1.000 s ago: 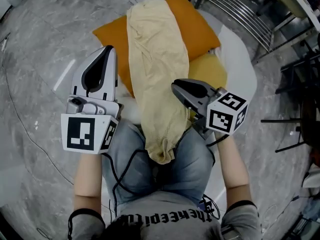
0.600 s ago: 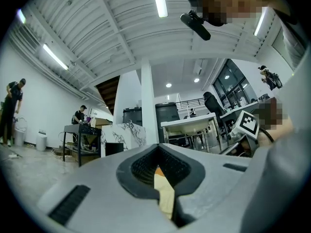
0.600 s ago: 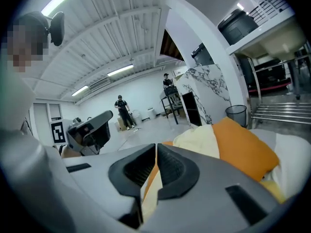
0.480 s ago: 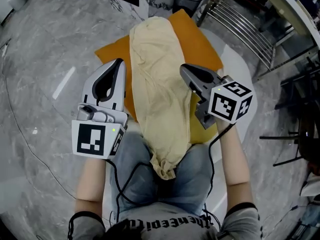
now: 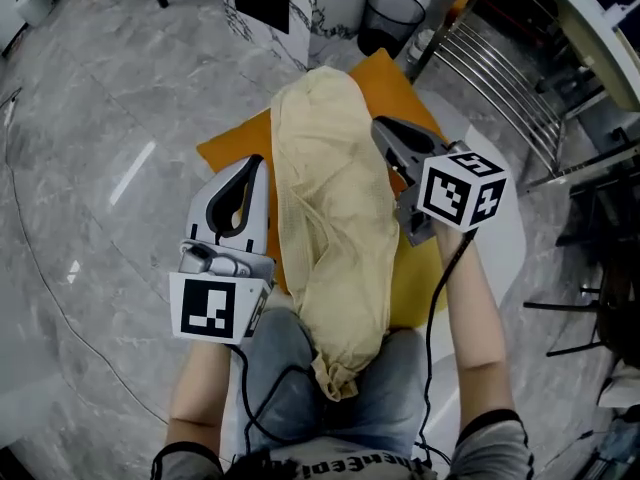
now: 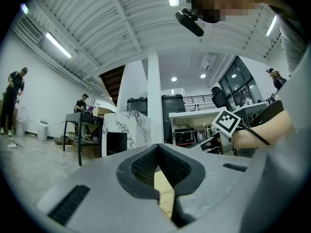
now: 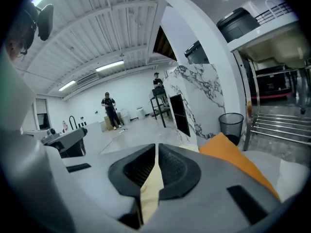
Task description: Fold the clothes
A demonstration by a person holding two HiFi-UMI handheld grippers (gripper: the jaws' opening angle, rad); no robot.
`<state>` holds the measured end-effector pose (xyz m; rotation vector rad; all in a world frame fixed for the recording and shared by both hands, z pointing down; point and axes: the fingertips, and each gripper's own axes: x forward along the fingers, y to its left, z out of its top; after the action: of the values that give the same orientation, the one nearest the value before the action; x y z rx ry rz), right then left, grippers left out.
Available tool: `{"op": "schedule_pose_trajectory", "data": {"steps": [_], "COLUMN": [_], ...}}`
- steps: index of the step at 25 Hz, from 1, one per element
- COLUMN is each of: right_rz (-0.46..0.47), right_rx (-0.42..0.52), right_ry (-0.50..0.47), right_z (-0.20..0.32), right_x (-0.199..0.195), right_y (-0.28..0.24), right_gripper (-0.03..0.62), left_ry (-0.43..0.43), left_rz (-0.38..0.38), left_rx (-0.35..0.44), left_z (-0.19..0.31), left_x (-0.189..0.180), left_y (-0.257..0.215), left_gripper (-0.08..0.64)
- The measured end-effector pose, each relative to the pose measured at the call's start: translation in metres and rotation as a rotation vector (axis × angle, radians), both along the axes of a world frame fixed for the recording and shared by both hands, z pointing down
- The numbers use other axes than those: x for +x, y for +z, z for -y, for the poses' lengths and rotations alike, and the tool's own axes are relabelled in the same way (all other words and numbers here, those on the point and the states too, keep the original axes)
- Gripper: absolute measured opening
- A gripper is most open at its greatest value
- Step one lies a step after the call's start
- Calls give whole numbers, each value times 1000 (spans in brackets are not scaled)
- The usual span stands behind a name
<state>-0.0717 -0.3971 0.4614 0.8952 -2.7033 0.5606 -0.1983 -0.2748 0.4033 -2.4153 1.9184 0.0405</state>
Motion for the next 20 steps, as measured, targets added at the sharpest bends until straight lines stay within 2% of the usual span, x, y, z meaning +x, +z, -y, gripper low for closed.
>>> {"op": "schedule_pose_trajectory", "data": {"steps": [4,9,13,20], "right_rz": [-43,-79,-104,-209], "right_rx": [-30,-117,-199,-351], "right_ry": [14,-6,14,29], "right_z": [44,99,139,184], "right_x": [-17,-45,-57,-72], "right_y": [8,19,37,90], "right_gripper": [15,17,49,95], "left_ry": [-1,-13,-25,-31], "left_rz": [-16,-29,-50,-68], "left_rx": [-20,-49,-55,-90], "left_z": [26,59,84,115], "left_x": [-14,-36,-52,-76], "left_y": [-1,-4,-6,8], "left_gripper": [3,3,3,3]}}
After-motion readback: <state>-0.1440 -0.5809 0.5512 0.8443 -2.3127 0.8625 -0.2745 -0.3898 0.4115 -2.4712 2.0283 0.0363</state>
